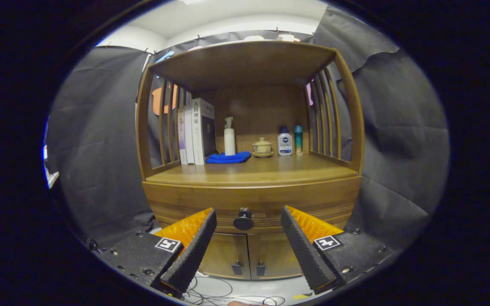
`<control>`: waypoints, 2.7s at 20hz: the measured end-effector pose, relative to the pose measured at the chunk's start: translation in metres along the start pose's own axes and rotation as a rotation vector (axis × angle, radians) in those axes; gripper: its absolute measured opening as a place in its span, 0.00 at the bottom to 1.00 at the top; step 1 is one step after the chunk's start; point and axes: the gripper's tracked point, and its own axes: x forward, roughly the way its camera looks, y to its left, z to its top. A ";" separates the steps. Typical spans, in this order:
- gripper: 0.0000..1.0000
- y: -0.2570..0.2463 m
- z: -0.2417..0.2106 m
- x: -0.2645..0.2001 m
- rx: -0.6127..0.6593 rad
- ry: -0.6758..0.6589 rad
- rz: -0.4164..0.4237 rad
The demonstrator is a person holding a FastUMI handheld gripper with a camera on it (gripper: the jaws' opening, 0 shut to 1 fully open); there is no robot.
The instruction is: Pull open the drawer, take out the items inside it, and place them on the countertop above the cabinet.
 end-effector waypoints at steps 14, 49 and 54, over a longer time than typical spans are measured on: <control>0.72 0.005 -0.051 0.101 -0.058 0.154 -0.034; 0.33 0.003 -0.101 -0.014 -0.061 0.181 -0.040; 0.33 0.008 -0.105 -0.037 -0.070 0.168 -0.024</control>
